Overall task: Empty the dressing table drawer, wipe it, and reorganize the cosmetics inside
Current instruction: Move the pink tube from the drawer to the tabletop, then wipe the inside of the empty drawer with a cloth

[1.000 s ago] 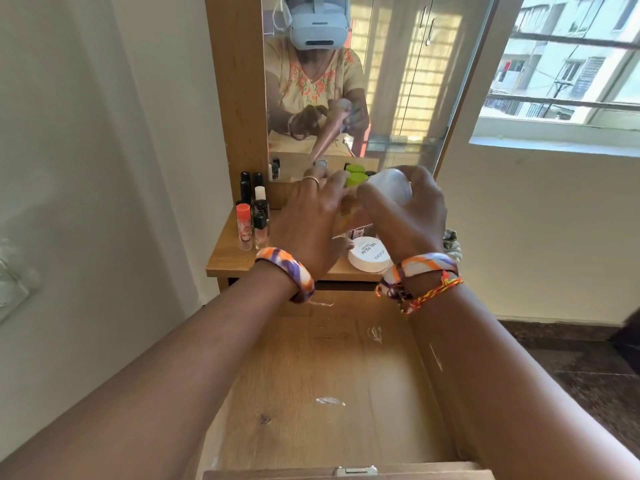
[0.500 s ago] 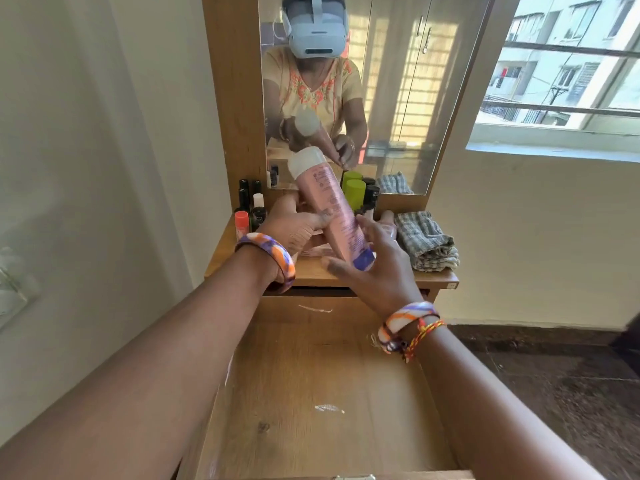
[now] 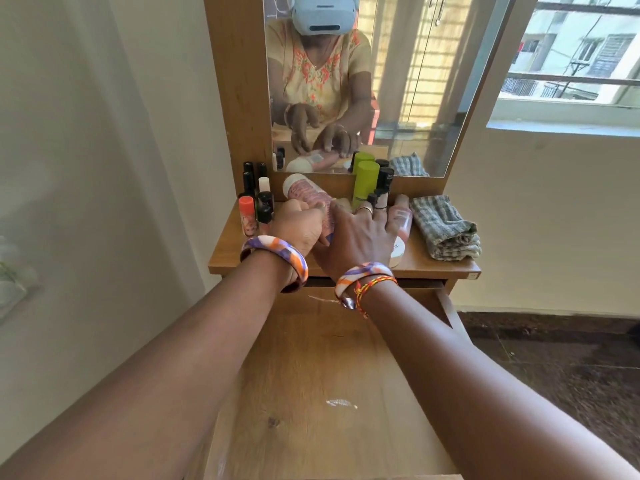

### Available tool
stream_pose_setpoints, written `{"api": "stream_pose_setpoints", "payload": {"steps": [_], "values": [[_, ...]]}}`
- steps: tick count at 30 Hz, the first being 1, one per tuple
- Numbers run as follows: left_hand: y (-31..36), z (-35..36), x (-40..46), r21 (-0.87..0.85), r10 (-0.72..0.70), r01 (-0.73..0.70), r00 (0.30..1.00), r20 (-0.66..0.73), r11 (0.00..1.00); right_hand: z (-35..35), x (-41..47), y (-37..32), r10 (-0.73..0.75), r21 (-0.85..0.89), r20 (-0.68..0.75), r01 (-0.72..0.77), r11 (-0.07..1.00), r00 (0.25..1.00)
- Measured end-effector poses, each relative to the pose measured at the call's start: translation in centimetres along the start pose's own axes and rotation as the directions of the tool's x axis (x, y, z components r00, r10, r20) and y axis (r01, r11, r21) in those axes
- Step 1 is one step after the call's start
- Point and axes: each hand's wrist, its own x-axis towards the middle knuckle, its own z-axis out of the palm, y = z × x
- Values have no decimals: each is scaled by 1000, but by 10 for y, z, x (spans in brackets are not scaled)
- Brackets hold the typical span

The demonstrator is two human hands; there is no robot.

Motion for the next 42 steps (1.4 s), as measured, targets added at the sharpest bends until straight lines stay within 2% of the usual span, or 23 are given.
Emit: {"api": "stream_pose_setpoints", "payload": {"steps": [9,17,22,27,29,32,36,39,42], "values": [[-4,-6,2,72,19,-21,999,32,997,20,8,-7,-18,-3,4,18,1000,1000],[-3,-7,-8,134,42,-44,999,19,990,7,-3,-4,-89,28,-15,90,996,996],[-1,-1,-31,193,187,-186,982,16,963,-15,-17,17,-178,62,-67,182,981,982],[-12,13,-55,255,362,-344,932,-25,904,-31,-31,49,-174,103,-136,188,977,975],[-21,18,-67,262,431,-422,902,25,868,-34,-35,67,-119,116,-169,140,983,978],[-40,31,-81,236,400,-454,884,244,859,-35,-30,96,89,165,-222,-52,985,971],[-53,48,-78,301,323,-472,842,432,828,-24,-16,126,344,153,-59,-332,931,937],[-56,58,-70,334,268,-465,827,494,820,-13,-6,137,399,190,30,-397,898,917],[-57,66,-61,336,243,-442,834,495,832,-1,1,138,400,249,5,-388,887,917]]}}
